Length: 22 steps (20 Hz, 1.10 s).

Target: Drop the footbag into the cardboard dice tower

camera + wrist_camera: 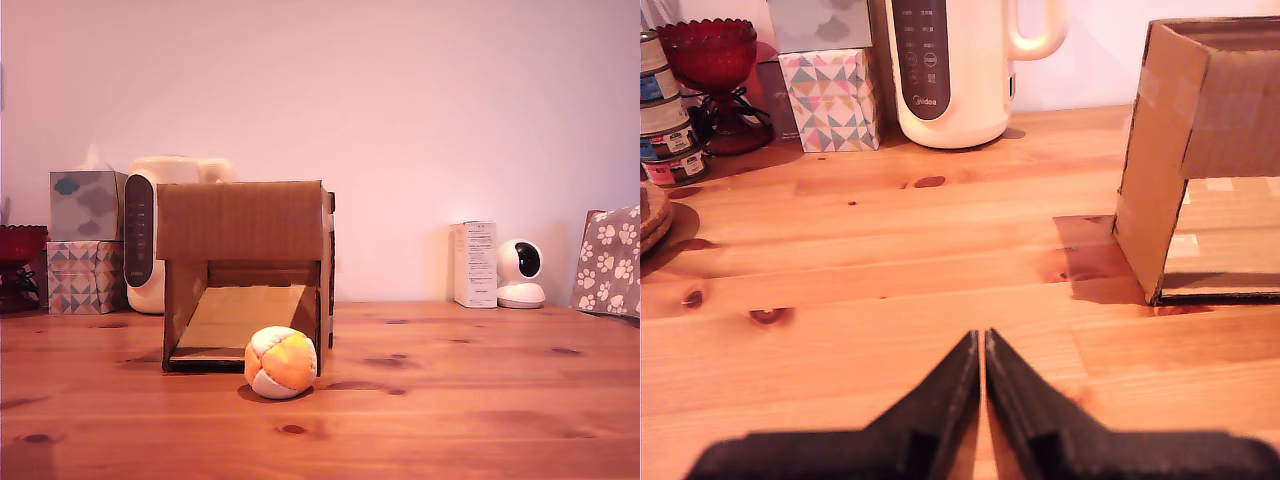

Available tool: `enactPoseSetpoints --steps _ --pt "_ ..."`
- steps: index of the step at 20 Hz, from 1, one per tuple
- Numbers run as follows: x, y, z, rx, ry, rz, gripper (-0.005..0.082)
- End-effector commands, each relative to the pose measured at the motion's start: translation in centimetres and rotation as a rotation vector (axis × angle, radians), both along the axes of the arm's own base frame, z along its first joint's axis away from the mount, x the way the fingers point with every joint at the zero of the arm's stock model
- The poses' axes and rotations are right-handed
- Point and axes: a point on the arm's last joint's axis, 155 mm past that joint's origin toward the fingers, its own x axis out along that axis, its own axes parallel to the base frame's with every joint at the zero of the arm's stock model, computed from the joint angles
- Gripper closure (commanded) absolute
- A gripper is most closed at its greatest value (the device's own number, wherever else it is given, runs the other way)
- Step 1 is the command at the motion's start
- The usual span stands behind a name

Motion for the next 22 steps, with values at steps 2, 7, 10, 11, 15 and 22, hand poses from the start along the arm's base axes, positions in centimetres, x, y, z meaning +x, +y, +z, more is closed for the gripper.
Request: enactPoseSetpoints --steps 2,7,10,11,15,22 --pt "0.0 -0.3 -0.8 -0.007 0.009 -0.012 0.0788" --pt "0.0 -0.3 -0.8 -0.008 0.007 -0.017 0.0789" --pt "-0.1 -1.5 1.2 -0.050 -0.041 -0.072 0.0789" --pt "-0.2 -2.1 1.9 -0.072 -0.053 -0.102 0.0789" --pt "-0.8 -3.5 4.3 -0.127 -0.080 -0.171 0.0789" --pt "-1.3 -7.6 4.5 -0.151 -0.018 -0.352 0.0789"
